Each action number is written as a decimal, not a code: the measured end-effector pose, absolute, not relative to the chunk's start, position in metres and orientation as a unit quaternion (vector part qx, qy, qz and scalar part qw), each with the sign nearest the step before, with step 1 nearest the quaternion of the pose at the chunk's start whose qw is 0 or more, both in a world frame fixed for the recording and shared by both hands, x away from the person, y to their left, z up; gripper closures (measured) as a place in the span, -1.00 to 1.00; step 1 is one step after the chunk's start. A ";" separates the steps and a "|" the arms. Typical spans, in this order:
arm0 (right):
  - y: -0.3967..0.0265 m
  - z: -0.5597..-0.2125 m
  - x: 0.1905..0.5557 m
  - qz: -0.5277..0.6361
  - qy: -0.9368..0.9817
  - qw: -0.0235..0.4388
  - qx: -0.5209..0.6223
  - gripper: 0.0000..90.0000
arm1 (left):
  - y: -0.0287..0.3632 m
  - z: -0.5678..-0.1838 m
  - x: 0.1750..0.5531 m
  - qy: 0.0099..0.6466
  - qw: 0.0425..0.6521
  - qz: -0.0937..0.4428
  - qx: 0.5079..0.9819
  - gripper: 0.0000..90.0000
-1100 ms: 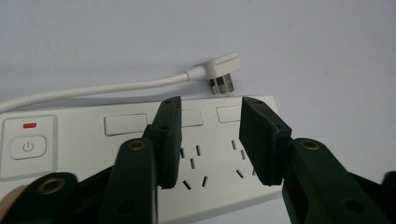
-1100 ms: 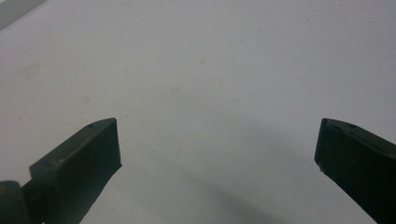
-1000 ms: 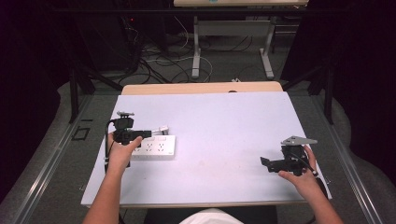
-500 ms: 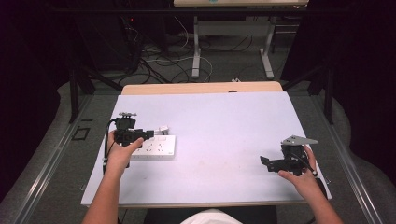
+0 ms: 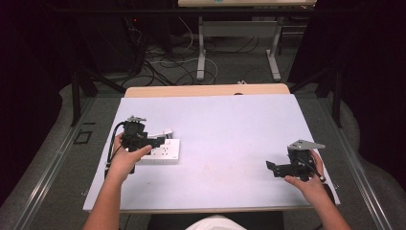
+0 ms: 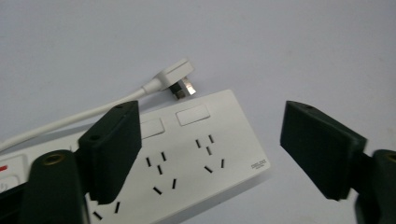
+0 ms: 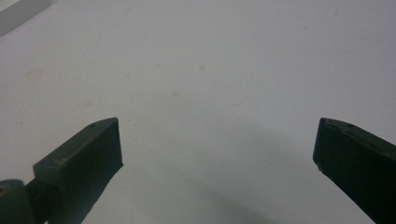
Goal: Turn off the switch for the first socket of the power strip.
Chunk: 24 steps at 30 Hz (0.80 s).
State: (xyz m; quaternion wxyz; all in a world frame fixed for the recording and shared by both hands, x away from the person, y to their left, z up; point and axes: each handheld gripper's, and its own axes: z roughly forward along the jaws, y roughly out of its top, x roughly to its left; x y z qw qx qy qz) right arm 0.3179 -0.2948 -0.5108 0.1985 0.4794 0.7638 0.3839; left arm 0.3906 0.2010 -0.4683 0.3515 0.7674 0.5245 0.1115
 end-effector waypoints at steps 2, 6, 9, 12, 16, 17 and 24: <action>-0.295 -0.511 0.318 0.384 0.764 0.199 0.479 -0.98 | 0.196 -0.468 0.390 0.512 0.352 0.109 0.776 -0.65; -0.296 -0.510 0.317 0.385 0.763 0.201 0.478 -0.98 | 0.187 -0.469 0.388 0.494 0.352 0.110 0.788 -0.93; -0.295 -0.510 0.317 0.385 0.762 0.204 0.479 -0.98 | 0.182 -0.467 0.386 0.482 0.351 0.107 0.796 -1.00; -0.295 -0.510 0.317 0.385 0.762 0.205 0.478 -0.98 | 0.178 -0.464 0.384 0.473 0.359 0.105 0.798 -1.00; -0.295 -0.511 0.317 0.385 0.759 0.206 0.482 -0.98 | 0.171 -0.460 0.380 0.452 0.360 0.111 0.808 -1.00; -0.296 -0.511 0.316 0.386 0.759 0.206 0.482 -0.98 | 0.170 -0.460 0.378 0.449 0.363 0.114 0.808 -1.00; -0.297 -0.509 0.315 0.387 0.758 0.205 0.484 -0.98 | 0.168 -0.459 0.367 0.442 0.376 0.120 0.806 -1.00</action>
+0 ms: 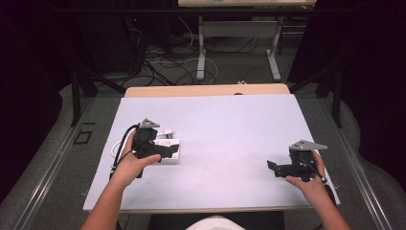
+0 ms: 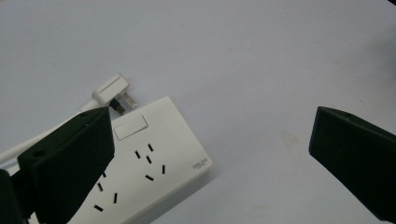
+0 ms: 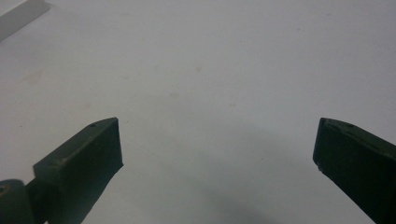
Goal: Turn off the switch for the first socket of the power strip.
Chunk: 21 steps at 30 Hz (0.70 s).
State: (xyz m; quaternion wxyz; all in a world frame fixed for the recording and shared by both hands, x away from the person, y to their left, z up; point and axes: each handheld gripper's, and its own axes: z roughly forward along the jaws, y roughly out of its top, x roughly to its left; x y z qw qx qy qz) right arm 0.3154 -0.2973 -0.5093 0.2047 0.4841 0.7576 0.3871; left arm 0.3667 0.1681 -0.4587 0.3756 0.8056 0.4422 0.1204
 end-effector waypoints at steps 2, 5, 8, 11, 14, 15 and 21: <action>-0.297 -0.509 0.315 0.387 0.758 0.205 0.485 -0.98 | 0.168 -0.459 0.363 0.442 0.379 0.119 0.804 -1.00; -0.297 -0.509 0.315 0.386 0.758 0.206 0.485 -0.98 | 0.169 -0.461 0.356 0.442 0.382 0.117 0.803 -1.00; -0.297 -0.509 0.315 0.386 0.757 0.204 0.485 -0.98 | 0.171 -0.463 0.350 0.444 0.385 0.117 0.801 -1.00; -0.297 -0.509 0.315 0.388 0.756 0.204 0.485 -0.98 | 0.176 -0.465 0.344 0.443 0.385 0.121 0.800 -1.00; -0.298 -0.509 0.314 0.388 0.757 0.206 0.484 -0.98 | 0.183 -0.465 0.339 0.452 0.385 0.128 0.795 -0.99; -0.298 -0.509 0.314 0.387 0.757 0.206 0.484 -0.98 | 0.186 -0.465 0.338 0.456 0.386 0.129 0.791 -0.98; -0.298 -0.509 0.314 0.387 0.756 0.207 0.485 -0.98 | 0.207 -0.466 0.331 0.484 0.392 0.140 0.770 -0.98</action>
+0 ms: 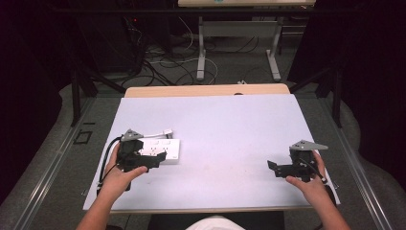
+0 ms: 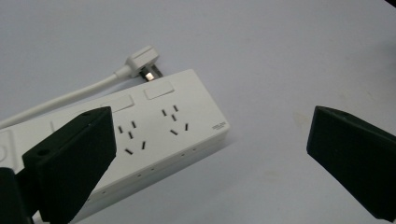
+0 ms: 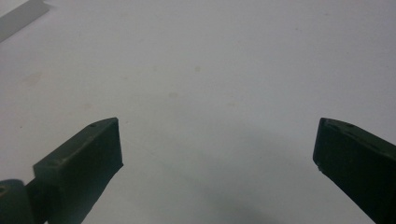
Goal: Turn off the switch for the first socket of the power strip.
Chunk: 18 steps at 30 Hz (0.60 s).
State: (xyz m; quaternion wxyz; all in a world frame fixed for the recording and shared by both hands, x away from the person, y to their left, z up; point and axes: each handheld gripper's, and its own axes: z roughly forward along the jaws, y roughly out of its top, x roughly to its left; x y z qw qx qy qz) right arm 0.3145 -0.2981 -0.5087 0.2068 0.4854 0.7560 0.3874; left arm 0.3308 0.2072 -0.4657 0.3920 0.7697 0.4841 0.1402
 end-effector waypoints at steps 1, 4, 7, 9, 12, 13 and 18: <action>-0.298 -0.508 0.314 0.388 0.755 0.207 0.486 -0.98 | 0.211 -0.466 0.330 0.486 0.392 0.145 0.767 -0.98; -0.298 -0.509 0.314 0.389 0.756 0.206 0.485 -0.98 | 0.221 -0.468 0.327 0.503 0.400 0.146 0.752 -0.98; -0.299 -0.509 0.314 0.388 0.756 0.208 0.485 -0.98 | 0.231 -0.469 0.324 0.519 0.407 0.149 0.737 -0.98; -0.298 -0.508 0.314 0.389 0.753 0.206 0.489 -0.98 | 0.237 -0.471 0.323 0.526 0.408 0.155 0.730 -0.98; -0.299 -0.508 0.314 0.390 0.752 0.206 0.489 -0.98 | 0.245 -0.474 0.320 0.540 0.402 0.168 0.720 -0.98; -0.299 -0.508 0.314 0.390 0.752 0.206 0.489 -0.98 | 0.247 -0.475 0.319 0.543 0.404 0.174 0.716 -0.98; -0.299 -0.508 0.314 0.392 0.751 0.205 0.491 -0.98 | 0.259 -0.483 0.312 0.561 0.411 0.175 0.697 -0.98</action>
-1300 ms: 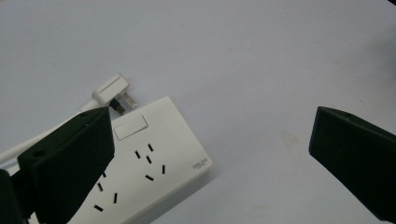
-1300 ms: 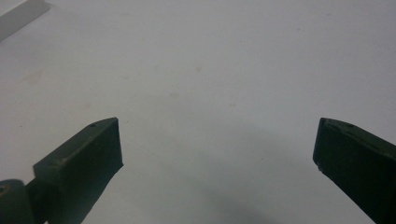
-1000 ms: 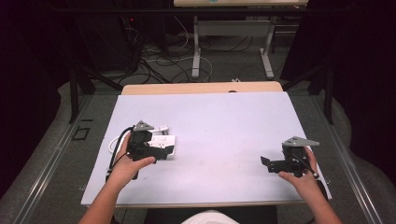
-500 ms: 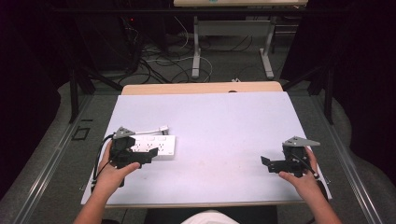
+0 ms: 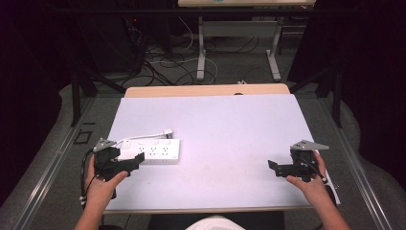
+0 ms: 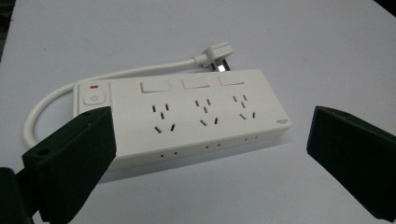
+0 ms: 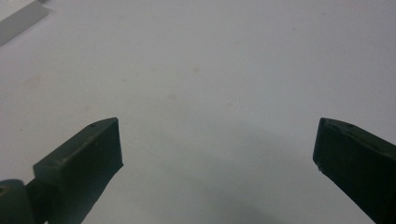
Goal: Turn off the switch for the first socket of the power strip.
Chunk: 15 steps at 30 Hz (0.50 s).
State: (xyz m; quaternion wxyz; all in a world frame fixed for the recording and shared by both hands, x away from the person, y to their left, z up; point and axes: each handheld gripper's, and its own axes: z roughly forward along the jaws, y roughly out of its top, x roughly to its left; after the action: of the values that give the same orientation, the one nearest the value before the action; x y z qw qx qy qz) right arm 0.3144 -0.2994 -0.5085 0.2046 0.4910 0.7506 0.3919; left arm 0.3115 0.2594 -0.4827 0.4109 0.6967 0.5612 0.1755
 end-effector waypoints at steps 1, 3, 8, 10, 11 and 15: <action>-0.299 -0.508 0.314 0.392 0.751 0.205 0.491 -0.98 | 0.262 -0.485 0.310 0.561 0.415 0.180 0.693 -0.98; -0.300 -0.508 0.314 0.393 0.750 0.204 0.491 -0.98 | 0.266 -0.487 0.307 0.566 0.416 0.178 0.689 -0.98; -0.300 -0.509 0.314 0.393 0.750 0.204 0.492 -0.98 | 0.274 -0.496 0.302 0.571 0.418 0.183 0.682 -0.98; -0.300 -0.509 0.315 0.394 0.749 0.205 0.492 -0.98 | 0.276 -0.499 0.300 0.573 0.419 0.185 0.679 -0.98; -0.300 -0.509 0.315 0.394 0.749 0.205 0.492 -0.98 | 0.277 -0.501 0.300 0.574 0.419 0.188 0.678 -0.97; -0.299 -0.510 0.314 0.391 0.751 0.205 0.491 -0.98 | 0.278 -0.505 0.298 0.572 0.413 0.192 0.682 -0.97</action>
State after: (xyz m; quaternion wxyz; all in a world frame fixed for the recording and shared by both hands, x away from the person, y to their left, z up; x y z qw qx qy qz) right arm 0.3145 -0.2995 -0.5096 0.2055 0.4911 0.7510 0.3906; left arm 0.2977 0.2785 -0.5049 0.4127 0.6822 0.5721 0.1919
